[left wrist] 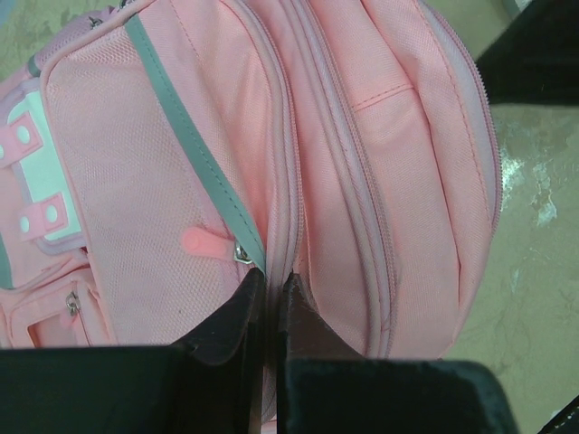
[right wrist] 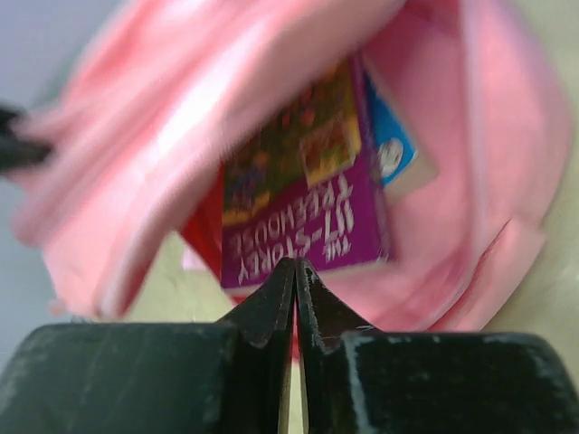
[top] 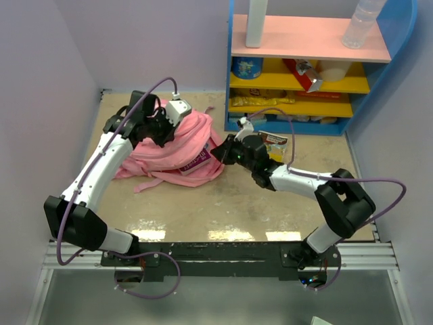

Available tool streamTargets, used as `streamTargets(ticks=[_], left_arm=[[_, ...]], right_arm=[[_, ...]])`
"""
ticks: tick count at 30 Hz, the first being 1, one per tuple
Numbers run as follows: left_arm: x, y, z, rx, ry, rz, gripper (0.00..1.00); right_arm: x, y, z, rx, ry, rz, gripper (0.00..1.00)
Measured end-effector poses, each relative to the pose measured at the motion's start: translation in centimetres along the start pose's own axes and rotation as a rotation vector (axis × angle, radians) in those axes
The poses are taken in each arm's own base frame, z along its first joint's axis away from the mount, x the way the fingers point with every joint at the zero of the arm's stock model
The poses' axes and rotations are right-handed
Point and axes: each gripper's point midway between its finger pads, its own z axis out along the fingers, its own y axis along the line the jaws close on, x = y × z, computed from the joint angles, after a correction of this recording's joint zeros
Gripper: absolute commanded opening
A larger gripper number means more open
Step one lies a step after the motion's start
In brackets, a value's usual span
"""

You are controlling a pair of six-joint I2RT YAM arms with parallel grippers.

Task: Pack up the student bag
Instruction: Place the book in the student bag.

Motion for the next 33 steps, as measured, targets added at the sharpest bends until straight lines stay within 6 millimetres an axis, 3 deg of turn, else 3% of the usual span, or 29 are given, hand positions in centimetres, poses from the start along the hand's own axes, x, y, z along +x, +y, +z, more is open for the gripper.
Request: streamTargets(ticks=[4, 9, 18, 23, 33], left_arm=[[-0.4, 0.1, -0.3, -0.001, -0.006, -0.001, 0.00], [-0.5, -0.1, -0.5, 0.015, -0.009, -0.005, 0.00], [-0.4, -0.5, -0.8, 0.041, -0.004, 0.004, 0.00], [-0.5, -0.5, -1.1, 0.056, -0.010, 0.015, 0.00], [-0.5, -1.1, -1.5, 0.103, -0.015, 0.051, 0.00]], right_arm=[[5.5, -1.6, 0.1, 0.035, 0.117, -0.013, 0.00], [8.6, -4.8, 1.0, 0.117, 0.192, -0.004, 0.00], [9.1, -5.7, 5.0, 0.149, 0.206, 0.029, 0.00], [8.1, -5.6, 7.8, 0.168, 0.162, 0.083, 0.00], [6.7, -5.8, 11.0, 0.205, 0.076, 0.196, 0.00]])
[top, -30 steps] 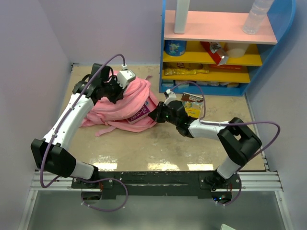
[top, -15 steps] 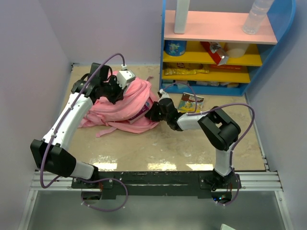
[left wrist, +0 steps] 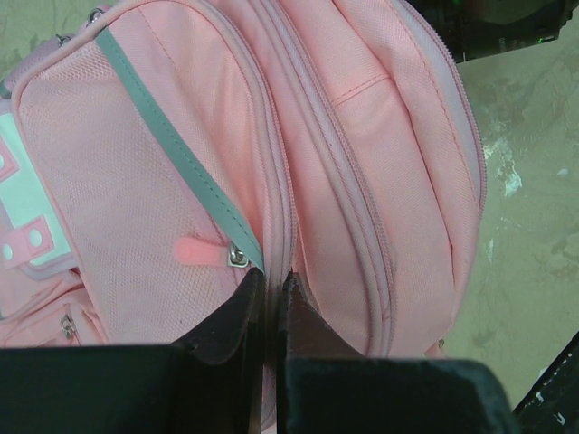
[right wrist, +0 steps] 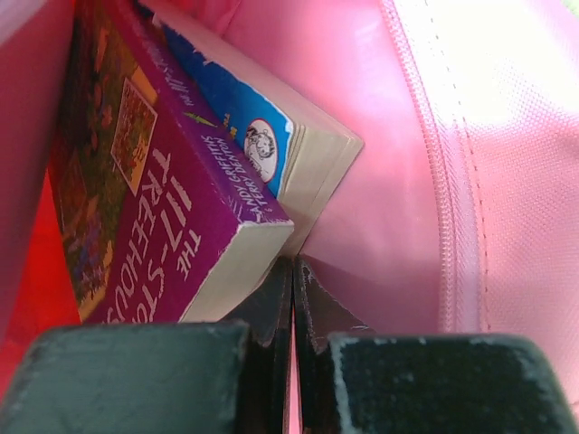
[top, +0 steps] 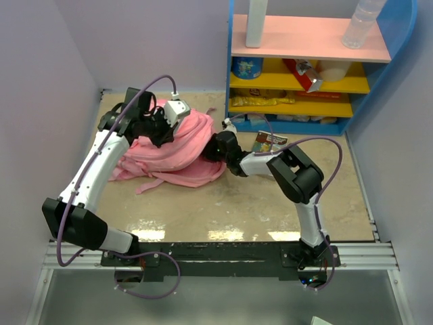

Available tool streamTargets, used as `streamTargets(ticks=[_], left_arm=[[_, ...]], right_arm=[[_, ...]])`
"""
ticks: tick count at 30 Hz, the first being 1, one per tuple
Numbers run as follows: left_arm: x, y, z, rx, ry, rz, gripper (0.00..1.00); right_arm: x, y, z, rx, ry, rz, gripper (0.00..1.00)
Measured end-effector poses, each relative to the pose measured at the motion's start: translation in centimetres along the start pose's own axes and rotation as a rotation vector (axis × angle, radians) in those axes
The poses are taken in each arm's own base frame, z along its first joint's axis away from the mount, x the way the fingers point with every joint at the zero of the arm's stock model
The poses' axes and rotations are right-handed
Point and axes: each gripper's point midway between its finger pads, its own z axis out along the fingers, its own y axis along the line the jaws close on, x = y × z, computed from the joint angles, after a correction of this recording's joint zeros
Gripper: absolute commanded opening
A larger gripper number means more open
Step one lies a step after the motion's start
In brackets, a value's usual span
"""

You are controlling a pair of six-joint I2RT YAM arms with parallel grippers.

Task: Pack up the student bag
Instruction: Place the book in the student bag.

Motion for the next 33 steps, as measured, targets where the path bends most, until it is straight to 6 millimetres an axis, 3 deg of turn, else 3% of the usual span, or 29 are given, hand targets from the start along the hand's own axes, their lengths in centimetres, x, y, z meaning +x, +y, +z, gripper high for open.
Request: streamTargets(ticks=[8, 10, 11, 12, 15, 18, 21, 29, 30, 33], left_arm=[[0.3, 0.2, 0.3, 0.009, 0.014, -0.005, 0.00], [0.5, 0.2, 0.3, 0.010, 0.020, -0.009, 0.00], [0.6, 0.3, 0.2, 0.009, 0.023, -0.011, 0.00], [0.7, 0.3, 0.2, 0.008, 0.025, -0.012, 0.00], [0.7, 0.3, 0.2, 0.005, 0.027, -0.014, 0.00], [0.7, 0.4, 0.2, 0.007, 0.024, -0.017, 0.00], [0.5, 0.3, 0.2, 0.016, 0.011, -0.021, 0.00], [0.3, 0.8, 0.0, 0.018, -0.019, -0.040, 0.00], [0.3, 0.9, 0.0, 0.019, -0.020, -0.043, 0.00], [0.3, 0.8, 0.1, 0.022, -0.023, -0.050, 0.00]], right_arm=[[1.7, 2.7, 2.2, -0.117, 0.029, 0.105, 0.00], [2.4, 3.5, 2.5, -0.149, 0.051, 0.119, 0.07], [2.6, 3.9, 2.6, -0.161, 0.061, 0.123, 0.14], [2.8, 4.1, 2.5, -0.167, 0.072, 0.123, 0.31], [2.5, 4.4, 2.0, -0.167, 0.079, 0.114, 0.46], [1.4, 4.3, 0.4, -0.165, 0.071, 0.106, 0.53], [-0.1, 3.7, -2.3, -0.172, 0.061, 0.107, 0.50], [-4.5, -0.6, -9.6, -0.082, 0.013, 0.075, 0.49], [-5.3, -0.8, -10.5, -0.063, -0.006, 0.063, 0.58], [-7.7, -1.7, -13.7, -0.008, -0.061, 0.041, 0.73]])
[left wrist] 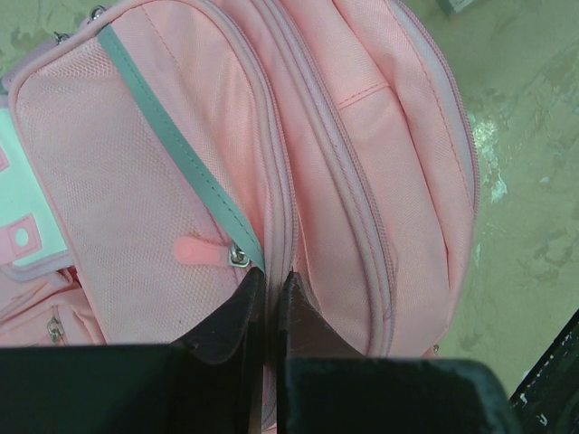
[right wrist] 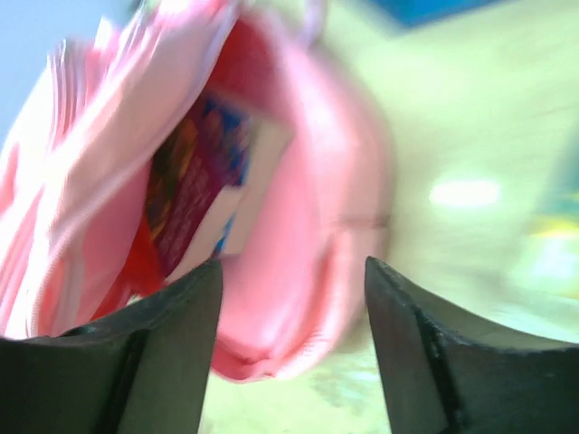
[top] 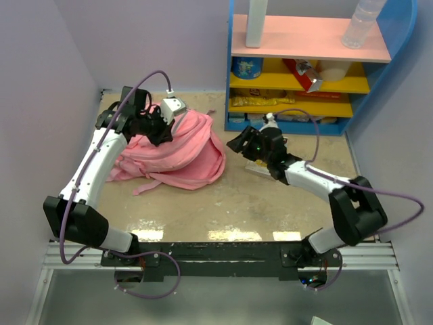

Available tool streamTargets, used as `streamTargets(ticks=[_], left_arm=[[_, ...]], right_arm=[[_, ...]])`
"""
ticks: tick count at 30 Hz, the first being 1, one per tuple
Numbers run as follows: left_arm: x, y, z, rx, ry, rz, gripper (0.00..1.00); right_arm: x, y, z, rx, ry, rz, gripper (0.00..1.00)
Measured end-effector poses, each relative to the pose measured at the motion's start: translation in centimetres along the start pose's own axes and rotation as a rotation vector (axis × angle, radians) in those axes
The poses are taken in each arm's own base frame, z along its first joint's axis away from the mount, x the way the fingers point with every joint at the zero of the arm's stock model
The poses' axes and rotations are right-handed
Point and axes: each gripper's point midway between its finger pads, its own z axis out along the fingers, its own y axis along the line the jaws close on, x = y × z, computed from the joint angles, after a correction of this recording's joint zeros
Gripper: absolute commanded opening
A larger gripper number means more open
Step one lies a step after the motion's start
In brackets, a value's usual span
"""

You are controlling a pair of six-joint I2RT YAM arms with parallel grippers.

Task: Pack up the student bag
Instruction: Place the book in the student bag, then pick up the book from the center of the board.

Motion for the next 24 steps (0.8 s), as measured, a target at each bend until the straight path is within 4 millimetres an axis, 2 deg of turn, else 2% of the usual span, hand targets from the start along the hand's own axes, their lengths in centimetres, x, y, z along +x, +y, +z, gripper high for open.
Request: streamTargets(ticks=[1, 2, 4, 5, 7, 9, 12, 15, 22, 24], left_arm=[[0.0, 0.0, 0.0, 0.001, 0.000, -0.002, 0.00], [0.0, 0.0, 0.1, 0.001, -0.001, -0.003, 0.00], [0.1, 0.0, 0.1, 0.001, -0.001, -0.008, 0.00], [0.1, 0.0, 0.1, 0.001, -0.001, -0.008, 0.00], [0.1, -0.1, 0.1, 0.003, -0.001, -0.009, 0.00], [0.1, -0.1, 0.1, 0.004, -0.002, -0.009, 0.00], [0.1, -0.1, 0.1, 0.006, -0.003, -0.010, 0.00], [0.1, -0.1, 0.1, 0.007, -0.003, -0.011, 0.00], [0.2, -0.2, 0.2, 0.014, -0.003, -0.015, 0.00], [0.2, -0.2, 0.2, 0.014, -0.003, -0.015, 0.00]], right_arm=[[-1.2, -0.6, -1.0, 0.025, -0.028, -0.004, 0.77], [-2.7, -1.5, -1.9, 0.061, -0.060, -0.001, 0.85], [-6.0, -4.4, -3.4, 0.158, -0.141, 0.012, 0.92], [-7.1, -5.7, -4.0, 0.202, -0.166, 0.015, 0.94], [-9.4, -9.8, -5.4, 0.332, -0.206, 0.037, 0.95], [-10.4, -13.1, -6.4, 0.433, -0.217, 0.055, 0.95], [-10.7, -17.1, -7.4, 0.549, -0.196, 0.076, 0.94], [-10.4, -20.1, -7.5, 0.632, -0.161, 0.098, 0.93], [-7.7, -23.9, -5.8, 0.711, -0.054, 0.130, 0.83], [-8.3, -23.5, -5.3, 0.692, -0.069, 0.128, 0.80]])
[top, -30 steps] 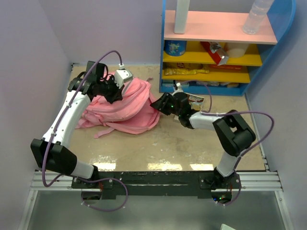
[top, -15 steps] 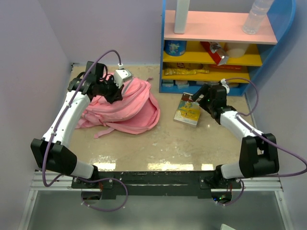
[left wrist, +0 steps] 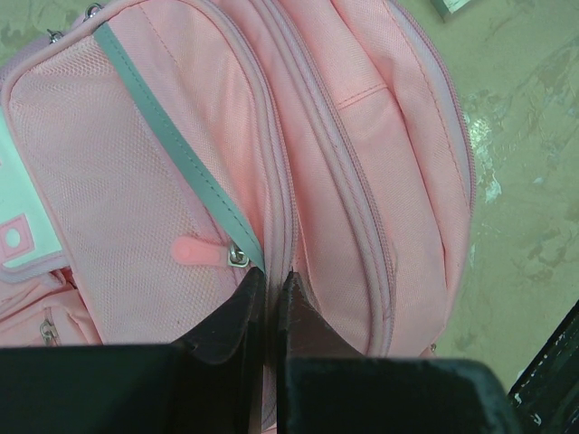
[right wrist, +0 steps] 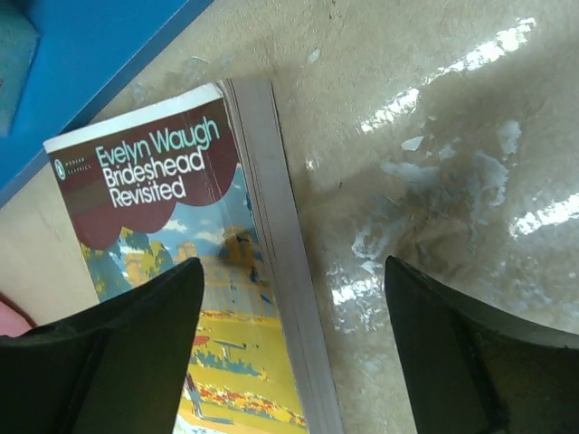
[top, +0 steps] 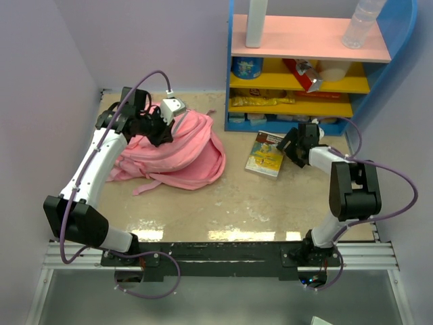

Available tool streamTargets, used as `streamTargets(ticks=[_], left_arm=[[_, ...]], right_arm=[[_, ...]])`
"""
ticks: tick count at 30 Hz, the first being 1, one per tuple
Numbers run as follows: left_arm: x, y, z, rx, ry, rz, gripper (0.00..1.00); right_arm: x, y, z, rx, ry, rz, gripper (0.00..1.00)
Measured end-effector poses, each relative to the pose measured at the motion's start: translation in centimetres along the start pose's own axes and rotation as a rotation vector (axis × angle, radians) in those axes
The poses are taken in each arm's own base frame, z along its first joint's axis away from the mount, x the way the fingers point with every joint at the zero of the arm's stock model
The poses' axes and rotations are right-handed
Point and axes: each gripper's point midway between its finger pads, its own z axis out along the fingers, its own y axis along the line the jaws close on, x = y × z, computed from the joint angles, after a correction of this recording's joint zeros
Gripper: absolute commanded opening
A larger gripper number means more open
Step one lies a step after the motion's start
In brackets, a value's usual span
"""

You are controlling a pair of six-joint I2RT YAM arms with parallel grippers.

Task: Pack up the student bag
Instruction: Pick up the book from the center of the board, then place the book in the student bag.

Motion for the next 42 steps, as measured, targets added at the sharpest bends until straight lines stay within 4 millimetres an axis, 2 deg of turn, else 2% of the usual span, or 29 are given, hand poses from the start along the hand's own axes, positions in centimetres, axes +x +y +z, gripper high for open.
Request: streamTargets(ticks=[8, 9, 11, 12, 15, 20, 23, 26, 31, 33, 36, 42], left_arm=[[0.0, 0.0, 0.0, 0.003, -0.002, -0.001, 0.00], [0.0, 0.0, 0.0, 0.003, -0.002, -0.002, 0.00], [0.0, 0.0, 0.0, 0.004, -0.003, -0.001, 0.00], [0.0, -0.1, 0.0, 0.005, -0.003, -0.001, 0.00], [0.0, -0.1, 0.0, 0.005, -0.003, -0.001, 0.00], [0.0, -0.1, 0.0, 0.005, -0.002, -0.002, 0.00], [0.0, -0.1, 0.0, 0.006, -0.002, -0.002, 0.00], [0.0, -0.1, 0.0, 0.006, -0.002, -0.002, 0.00], [0.0, -0.1, 0.0, 0.006, -0.003, -0.002, 0.00], [0.0, -0.1, 0.0, 0.006, -0.002, -0.003, 0.00], [0.0, -0.1, 0.0, 0.006, -0.002, -0.003, 0.00], [0.0, -0.1, 0.0, 0.006, -0.002, -0.003, 0.00]], right_arm=[[0.0, 1.1, 1.5, -0.039, -0.013, 0.015, 0.47], [0.1, 1.5, 1.7, -0.052, -0.016, 0.021, 0.37], [0.3, 2.2, 1.9, -0.079, -0.025, 0.032, 0.24], [0.3, 2.6, 1.9, -0.091, -0.034, 0.042, 0.13], [0.2, 3.3, 1.9, -0.124, -0.048, 0.065, 0.00], [0.6, 3.5, 1.3, -0.147, -0.051, 0.080, 0.00], [1.1, 3.5, 0.0, -0.166, -0.049, 0.080, 0.00], [1.8, 4.1, -2.8, -0.230, -0.034, 0.074, 0.00], [1.7, 6.3, -8.0, -0.389, -0.045, 0.064, 0.00], [1.6, 7.1, -9.5, -0.444, -0.042, 0.074, 0.00], [2.0, 8.0, -10.9, -0.514, -0.017, 0.112, 0.00], [4.2, 9.1, -11.8, -0.605, 0.093, 0.230, 0.00]])
